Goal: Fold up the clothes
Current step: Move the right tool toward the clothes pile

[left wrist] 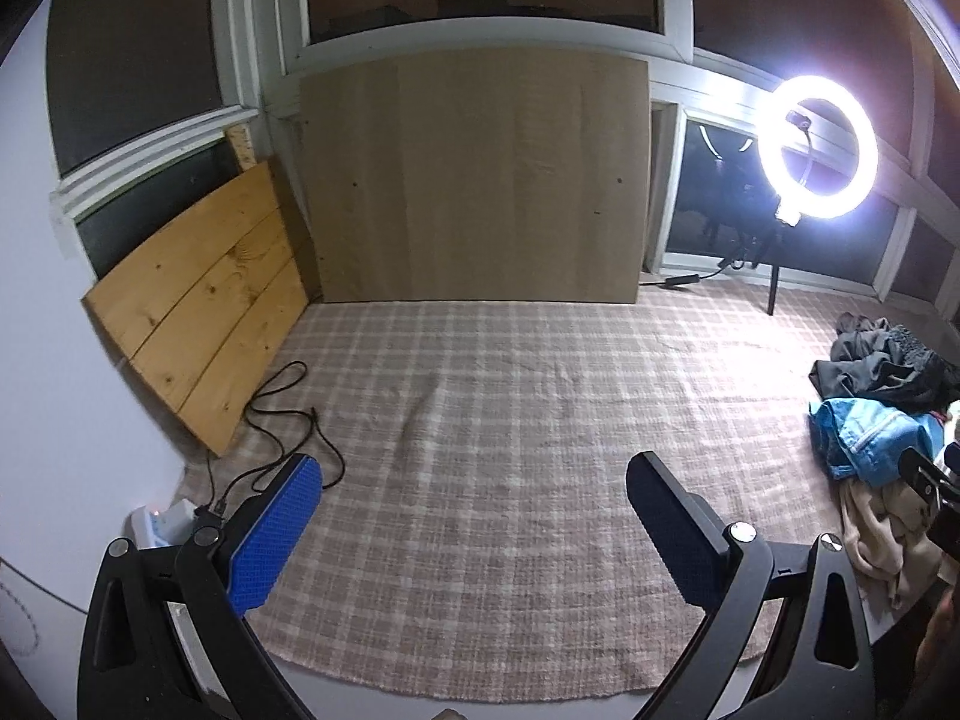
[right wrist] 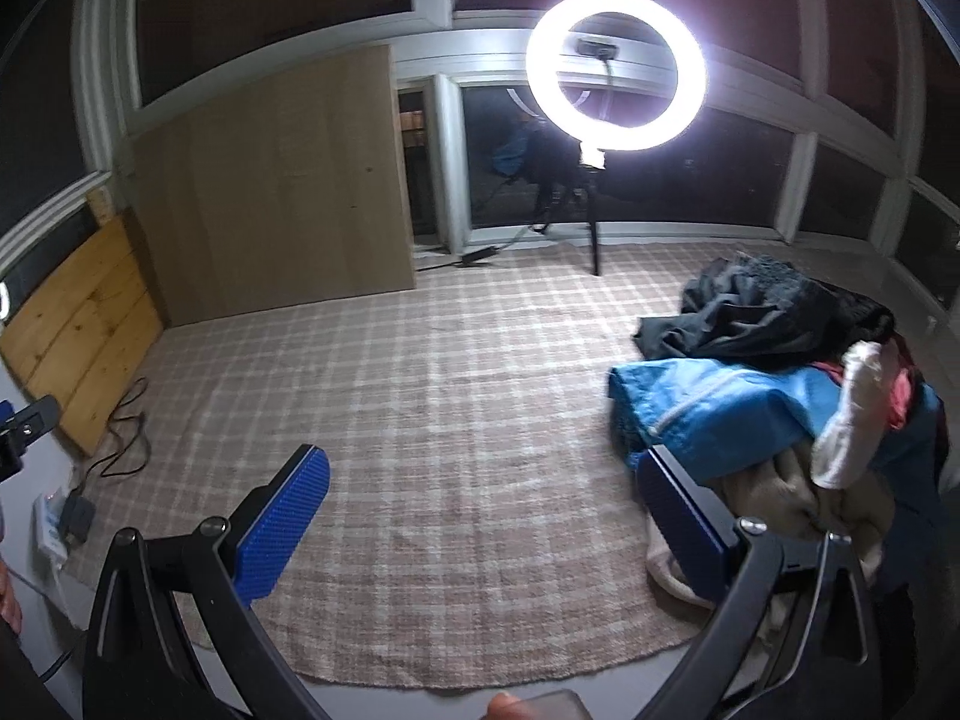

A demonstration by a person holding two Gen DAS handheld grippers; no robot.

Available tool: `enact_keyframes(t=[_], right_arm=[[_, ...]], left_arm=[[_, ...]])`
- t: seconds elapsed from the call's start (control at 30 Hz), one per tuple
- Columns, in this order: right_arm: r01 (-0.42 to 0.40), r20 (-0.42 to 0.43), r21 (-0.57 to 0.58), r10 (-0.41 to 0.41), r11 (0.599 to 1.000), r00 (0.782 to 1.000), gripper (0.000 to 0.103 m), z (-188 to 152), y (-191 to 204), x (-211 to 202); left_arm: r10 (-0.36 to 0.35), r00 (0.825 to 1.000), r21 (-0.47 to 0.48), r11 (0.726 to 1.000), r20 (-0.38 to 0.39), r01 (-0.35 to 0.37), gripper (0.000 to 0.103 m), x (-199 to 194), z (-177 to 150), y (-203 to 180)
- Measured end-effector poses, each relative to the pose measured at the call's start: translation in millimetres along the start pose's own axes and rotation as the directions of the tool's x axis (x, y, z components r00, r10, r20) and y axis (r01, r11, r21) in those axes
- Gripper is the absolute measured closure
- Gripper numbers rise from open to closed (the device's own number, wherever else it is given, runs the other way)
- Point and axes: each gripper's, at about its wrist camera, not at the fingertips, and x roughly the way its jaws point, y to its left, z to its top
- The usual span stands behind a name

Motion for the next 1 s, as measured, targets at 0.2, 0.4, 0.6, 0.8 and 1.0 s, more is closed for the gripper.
enact_keyframes(t=[0.2, 0.4, 0.6, 0.8, 1.0], right_arm=[[0.076, 0.002, 0.042, -0.076, 0.996, 0.997, 0.000, -4.2, -15.4, -5.1], [0.131, 0.009, 0.063, -0.132, 0.989, 0.991, 0.000, -5.9, -32.3, -13.7], [0.192, 0.018, 0.069, -0.193, 0.979, 0.981, 0.000, -3.6, -56.1, -20.0], [0.214, 0.003, 0.110, -0.216, 0.971, 0.976, 0.000, 1.6, -92.7, -12.0], [0.136, -0.037, 0.120, -0.132, 0.983, 0.991, 0.000, 4.2, -137.2, 9.3]], left_arm=[[-0.037, 0.999, 0.047, 0.998, 0.008, 0.036, 0.001, 6.0, -2.5, -4.8], [-0.111, 0.994, 0.091, 0.990, 0.004, 0.110, 0.001, 11.5, 4.3, -24.9], [-0.178, 0.984, 0.147, 0.974, 0.008, 0.175, 0.001, 13.8, 15.6, -59.3], [-0.194, 0.981, 0.179, 0.965, 0.003, 0.190, 0.001, 18.6, 26.2, -96.3], [-0.214, 0.976, 0.214, 0.953, -0.024, 0.215, 0.001, 27.6, 37.0, -133.5]])
